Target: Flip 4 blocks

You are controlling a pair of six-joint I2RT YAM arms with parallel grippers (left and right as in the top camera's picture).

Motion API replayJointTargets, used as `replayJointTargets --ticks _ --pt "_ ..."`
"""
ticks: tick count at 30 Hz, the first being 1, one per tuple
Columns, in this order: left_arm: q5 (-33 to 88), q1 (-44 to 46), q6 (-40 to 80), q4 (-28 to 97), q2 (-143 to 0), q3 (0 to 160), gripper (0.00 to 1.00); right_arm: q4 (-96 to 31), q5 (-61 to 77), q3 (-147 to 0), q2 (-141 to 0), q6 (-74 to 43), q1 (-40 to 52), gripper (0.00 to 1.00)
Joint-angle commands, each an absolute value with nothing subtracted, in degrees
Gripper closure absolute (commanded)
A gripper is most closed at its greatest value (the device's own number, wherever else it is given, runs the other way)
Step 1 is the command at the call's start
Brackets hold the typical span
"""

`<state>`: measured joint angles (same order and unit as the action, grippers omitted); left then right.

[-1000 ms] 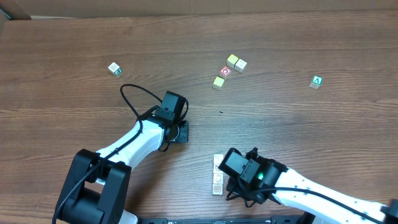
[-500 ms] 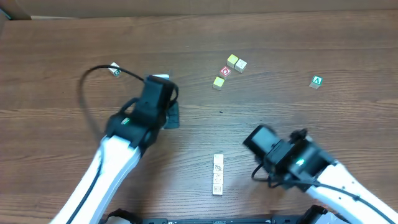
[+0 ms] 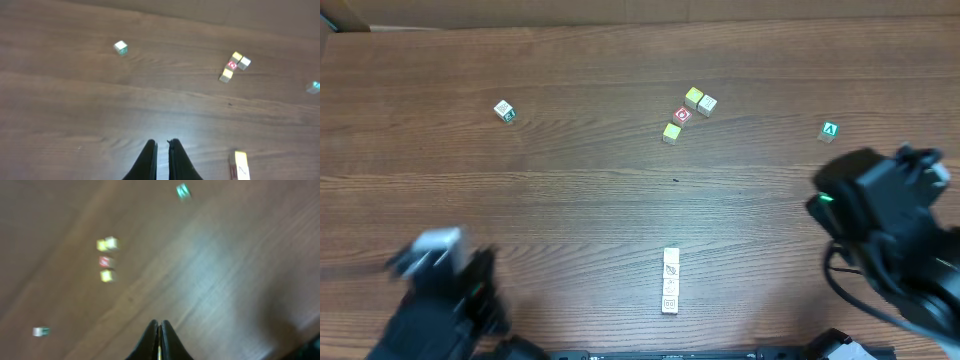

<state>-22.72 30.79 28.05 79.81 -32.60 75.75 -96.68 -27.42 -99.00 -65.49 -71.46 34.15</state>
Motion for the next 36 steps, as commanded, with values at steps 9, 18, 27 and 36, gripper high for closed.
replayJointTargets --ticks 9,18,27,36 --pt "-22.3 31.1 29.9 96.8 -16.9 84.2 0.81 -97.0 -31.4 -107.8 -63.6 -59.5 34.0 0.14" --pt "-20.9 31.1 29.8 96.8 -14.7 83.9 0.0 -97.0 -29.7 -107.6 -64.0 -59.6 34.0 0.0" --pt "-20.9 31.1 29.8 96.8 -14.7 83.9 0.0 -97.0 -29.7 -107.6 -64.0 -59.6 34.0 0.0" --pt "-20.9 31.1 29.8 96.8 -14.7 83.9 0.0 -97.0 -29.7 -107.6 -64.0 -59.6 34.0 0.0"
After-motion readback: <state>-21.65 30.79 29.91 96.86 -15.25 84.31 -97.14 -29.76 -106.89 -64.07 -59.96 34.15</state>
